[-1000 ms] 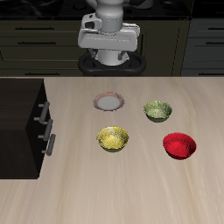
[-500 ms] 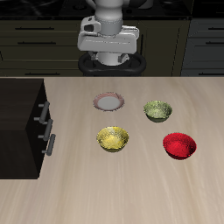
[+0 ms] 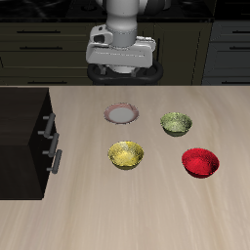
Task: Place the yellow bowl on the plate
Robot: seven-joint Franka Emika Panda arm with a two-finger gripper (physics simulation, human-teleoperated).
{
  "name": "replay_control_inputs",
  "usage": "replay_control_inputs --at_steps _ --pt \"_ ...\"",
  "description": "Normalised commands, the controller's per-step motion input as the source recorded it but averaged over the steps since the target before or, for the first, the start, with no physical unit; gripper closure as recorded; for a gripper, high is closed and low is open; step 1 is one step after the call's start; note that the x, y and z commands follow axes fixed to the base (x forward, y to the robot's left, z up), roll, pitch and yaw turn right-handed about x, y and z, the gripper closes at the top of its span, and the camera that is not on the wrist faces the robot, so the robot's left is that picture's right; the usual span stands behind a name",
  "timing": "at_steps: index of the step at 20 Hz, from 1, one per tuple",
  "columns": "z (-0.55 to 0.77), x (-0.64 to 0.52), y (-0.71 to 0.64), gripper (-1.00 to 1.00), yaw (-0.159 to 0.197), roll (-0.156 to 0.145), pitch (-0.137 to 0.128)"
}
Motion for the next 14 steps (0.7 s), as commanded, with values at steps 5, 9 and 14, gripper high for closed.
replay_control_inputs --at_steps 5,9,14 --pt "0.01 0.15 0.03 -1.0 -0.003 0.004 0.005" --pt "0.06 0.2 0.02 -1.0 -0.01 0.005 0.006" --pt "0.12 0.22 0.02 -1.0 -0.003 0.01 -0.012"
